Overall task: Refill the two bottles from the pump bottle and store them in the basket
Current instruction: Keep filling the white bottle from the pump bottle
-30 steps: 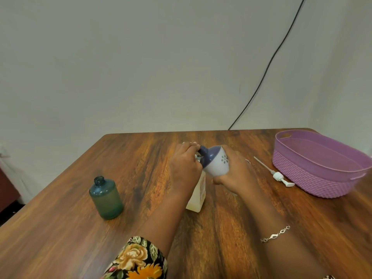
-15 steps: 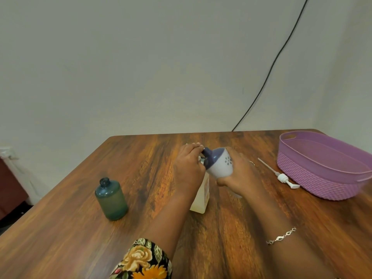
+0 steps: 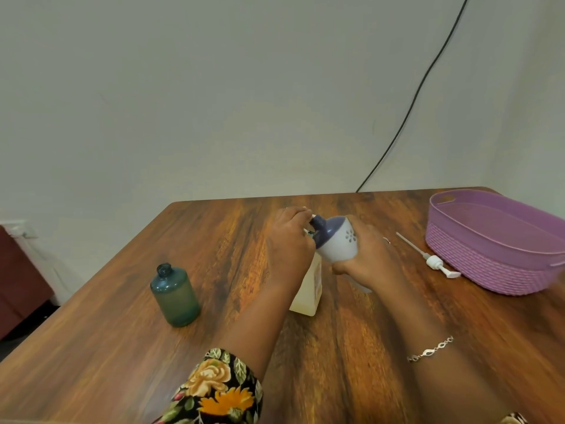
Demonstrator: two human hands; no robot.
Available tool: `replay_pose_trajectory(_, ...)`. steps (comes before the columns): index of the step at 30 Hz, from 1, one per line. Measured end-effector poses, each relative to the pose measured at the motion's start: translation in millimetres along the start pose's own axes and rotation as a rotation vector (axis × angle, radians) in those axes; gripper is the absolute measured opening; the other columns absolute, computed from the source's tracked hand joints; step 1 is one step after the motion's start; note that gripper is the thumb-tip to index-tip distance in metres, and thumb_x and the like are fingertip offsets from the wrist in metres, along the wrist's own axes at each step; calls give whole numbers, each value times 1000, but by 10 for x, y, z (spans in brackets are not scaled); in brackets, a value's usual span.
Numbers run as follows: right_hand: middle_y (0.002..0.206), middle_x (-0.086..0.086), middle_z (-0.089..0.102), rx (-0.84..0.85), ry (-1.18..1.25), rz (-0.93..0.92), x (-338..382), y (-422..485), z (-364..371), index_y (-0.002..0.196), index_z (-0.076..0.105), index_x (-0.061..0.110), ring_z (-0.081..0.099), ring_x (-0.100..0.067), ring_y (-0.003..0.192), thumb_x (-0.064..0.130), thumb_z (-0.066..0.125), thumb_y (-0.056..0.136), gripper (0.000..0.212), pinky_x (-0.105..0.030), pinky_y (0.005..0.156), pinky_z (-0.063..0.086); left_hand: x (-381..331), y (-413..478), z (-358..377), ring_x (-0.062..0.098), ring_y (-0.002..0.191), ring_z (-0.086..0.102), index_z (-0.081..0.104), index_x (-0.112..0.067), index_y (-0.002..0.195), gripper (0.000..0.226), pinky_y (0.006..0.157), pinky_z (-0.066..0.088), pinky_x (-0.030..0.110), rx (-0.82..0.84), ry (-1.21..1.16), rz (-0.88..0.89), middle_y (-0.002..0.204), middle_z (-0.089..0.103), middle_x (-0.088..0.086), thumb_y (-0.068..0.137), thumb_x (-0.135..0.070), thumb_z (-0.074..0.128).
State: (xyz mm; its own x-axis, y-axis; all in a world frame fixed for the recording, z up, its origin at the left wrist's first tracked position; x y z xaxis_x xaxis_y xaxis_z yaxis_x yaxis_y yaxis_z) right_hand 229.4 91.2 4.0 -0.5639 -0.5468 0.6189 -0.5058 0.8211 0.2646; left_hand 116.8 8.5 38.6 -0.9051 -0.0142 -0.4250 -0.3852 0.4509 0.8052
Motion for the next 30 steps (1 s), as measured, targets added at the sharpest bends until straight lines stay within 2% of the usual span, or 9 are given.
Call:
replay_pose_trajectory(3, 120, -5, 52, -18, 60, -18, 10, 14, 16, 131, 39, 23, 50, -24, 106, 25, 83, 57, 86, -35, 80, 43, -9, 28, -25, 26, 82, 65, 72, 2, 88, 31, 70, 50, 27, -26, -26, -18, 89, 70, 13, 66, 6, 50)
replay_pose_trajectory(9, 128, -6, 46, -13, -27, -23, 18, 11, -1, 136, 33, 22, 45, -25, 114, 23, 82, 61, 90, -39, 88, 44, 51, -104, 59, 23, 85, 65, 72, 0, 91, 34, 75, 46, 18, -10, -4, -2, 90, 70, 10, 60, 17, 69)
replay_pose_trajectory(15, 128, -7, 47, 3, -1, -6, 10, 16, -10, 136, 34, 21, 46, -24, 114, 23, 82, 61, 89, -39, 89, 44, 21, -15, 16, 27, 91, 64, 71, 1, 95, 33, 76, 51, 32, 26, -9, -30, 97, 69, 13, 67, 15, 61)
replay_pose_trajectory(22, 124, -6, 48, 1, -24, -9, 31, 41, 8, 133, 36, 22, 47, -25, 111, 22, 83, 59, 88, -40, 86, 46, 20, -134, 34, 24, 90, 65, 71, 0, 95, 37, 81, 45, 22, -30, -4, -6, 95, 70, 10, 63, 17, 64)
replay_pose_trajectory(27, 126, -4, 45, 16, -19, -18, 17, 18, -21, 137, 33, 23, 45, -25, 114, 22, 81, 62, 89, -40, 89, 45, -7, -93, 24, 25, 92, 64, 71, 0, 96, 36, 80, 46, 25, 3, -10, -30, 97, 69, 11, 66, 18, 62)
replay_pose_trajectory(30, 121, -4, 45, 5, 73, 11, 33, 37, -8, 135, 35, 18, 45, -23, 116, 19, 83, 61, 88, -37, 89, 41, 15, 55, -15, 26, 95, 63, 71, 1, 97, 30, 81, 46, 28, 21, -12, -105, 101, 69, 14, 74, 12, 56)
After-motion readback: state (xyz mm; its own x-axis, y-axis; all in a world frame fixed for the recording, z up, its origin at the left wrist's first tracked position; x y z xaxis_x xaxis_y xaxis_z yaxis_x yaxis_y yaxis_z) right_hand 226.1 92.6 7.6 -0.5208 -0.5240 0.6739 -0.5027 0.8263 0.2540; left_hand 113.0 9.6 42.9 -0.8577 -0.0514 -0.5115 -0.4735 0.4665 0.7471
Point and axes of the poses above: each hand's wrist, its own y-axis towards the middle knuckle, its own z-axis out of the palm, x = y × z, the point moved 5 cm from there along y, towards the middle knuckle
